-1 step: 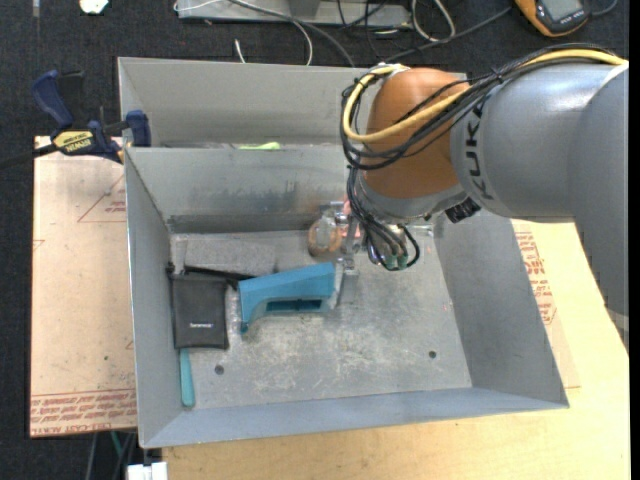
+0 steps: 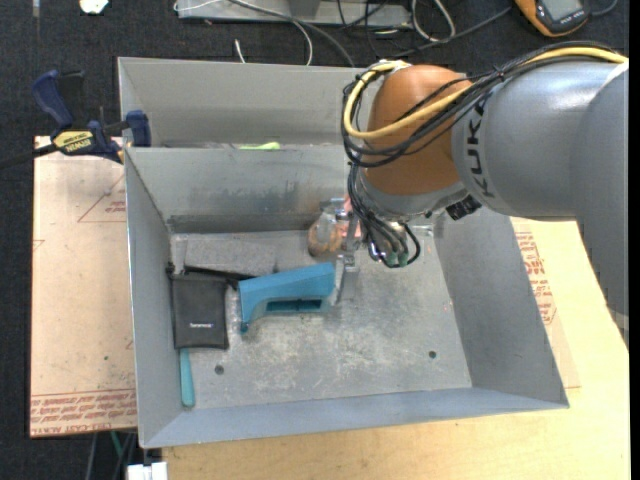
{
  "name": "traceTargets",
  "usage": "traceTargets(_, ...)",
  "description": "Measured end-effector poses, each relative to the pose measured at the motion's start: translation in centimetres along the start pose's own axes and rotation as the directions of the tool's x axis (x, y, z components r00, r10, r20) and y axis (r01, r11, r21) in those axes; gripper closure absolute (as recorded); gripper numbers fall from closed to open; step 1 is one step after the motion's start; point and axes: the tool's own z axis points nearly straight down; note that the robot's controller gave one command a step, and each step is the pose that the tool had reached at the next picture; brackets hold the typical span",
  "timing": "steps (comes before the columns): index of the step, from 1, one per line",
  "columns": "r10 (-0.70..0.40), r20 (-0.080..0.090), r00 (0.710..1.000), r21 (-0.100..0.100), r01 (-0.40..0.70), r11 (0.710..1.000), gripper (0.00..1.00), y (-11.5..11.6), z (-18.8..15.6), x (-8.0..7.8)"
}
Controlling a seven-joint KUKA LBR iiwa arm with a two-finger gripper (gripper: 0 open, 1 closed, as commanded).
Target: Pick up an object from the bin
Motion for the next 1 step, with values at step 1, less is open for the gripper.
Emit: traceTargets(1,-0.055,0.001,0.998,0.000,0.055,0.998,0.00,-0.13,3.03,1.03)
